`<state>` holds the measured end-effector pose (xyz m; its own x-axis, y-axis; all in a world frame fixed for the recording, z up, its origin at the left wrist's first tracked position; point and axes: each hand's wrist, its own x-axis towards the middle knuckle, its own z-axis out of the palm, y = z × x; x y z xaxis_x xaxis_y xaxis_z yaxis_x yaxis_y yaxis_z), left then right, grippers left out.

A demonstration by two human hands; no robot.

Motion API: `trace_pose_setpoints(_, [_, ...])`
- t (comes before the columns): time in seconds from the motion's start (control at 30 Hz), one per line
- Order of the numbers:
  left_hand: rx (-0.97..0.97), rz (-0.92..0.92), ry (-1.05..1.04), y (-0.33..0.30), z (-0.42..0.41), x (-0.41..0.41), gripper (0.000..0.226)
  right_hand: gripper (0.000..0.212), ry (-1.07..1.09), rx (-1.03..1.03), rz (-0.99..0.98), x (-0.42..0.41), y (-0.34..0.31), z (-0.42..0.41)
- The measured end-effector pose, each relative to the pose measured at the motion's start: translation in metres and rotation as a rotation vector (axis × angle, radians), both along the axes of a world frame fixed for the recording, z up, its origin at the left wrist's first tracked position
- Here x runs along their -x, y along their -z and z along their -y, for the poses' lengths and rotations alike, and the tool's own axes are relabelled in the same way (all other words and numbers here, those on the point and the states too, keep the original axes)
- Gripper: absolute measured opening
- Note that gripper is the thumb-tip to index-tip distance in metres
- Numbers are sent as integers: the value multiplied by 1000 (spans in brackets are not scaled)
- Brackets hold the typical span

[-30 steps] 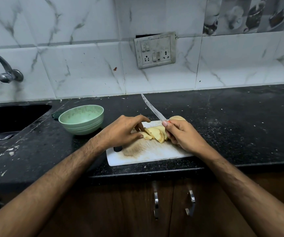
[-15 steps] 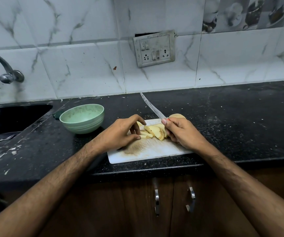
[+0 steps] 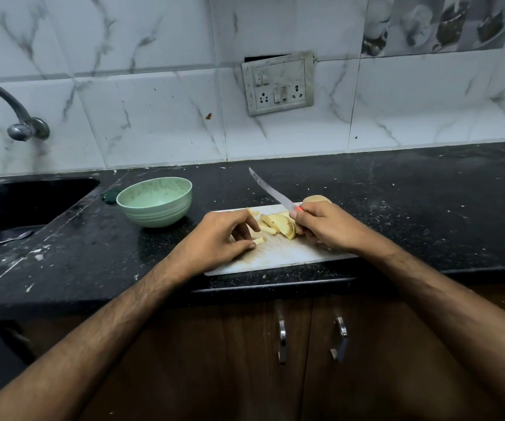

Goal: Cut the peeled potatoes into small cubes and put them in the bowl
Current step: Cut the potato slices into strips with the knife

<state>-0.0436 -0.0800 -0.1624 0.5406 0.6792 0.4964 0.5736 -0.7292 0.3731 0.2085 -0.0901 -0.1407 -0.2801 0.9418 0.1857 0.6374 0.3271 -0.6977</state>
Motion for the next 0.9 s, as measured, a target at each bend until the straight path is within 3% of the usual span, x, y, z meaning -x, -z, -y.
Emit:
trace_pose_setpoints(0.13, [-71,-29,6,4,3,9,14,41,64,-32,486,3,-17,35])
trace_pose_setpoints(0.23, [-70,-61,23,6,6,18,17,41,119,-45,669,11,-24,67])
trace_pose_setpoints(0.43, [-22,-69,68,8,10,25,28,39,145,-96,818,25,-25,95])
trace_pose_setpoints(0.63, [-34,-40,72,11,8,24,22,40,170,-147,875,27,-21,100])
trace_pose_setpoints(0.83, [-70,-32,73,12,5,22,19,23,132,-4,827,35,-28,97])
trace_pose_setpoints(0.9, [-68,-13,71,13,5,22,19,21,142,-57,895,37,-27,99])
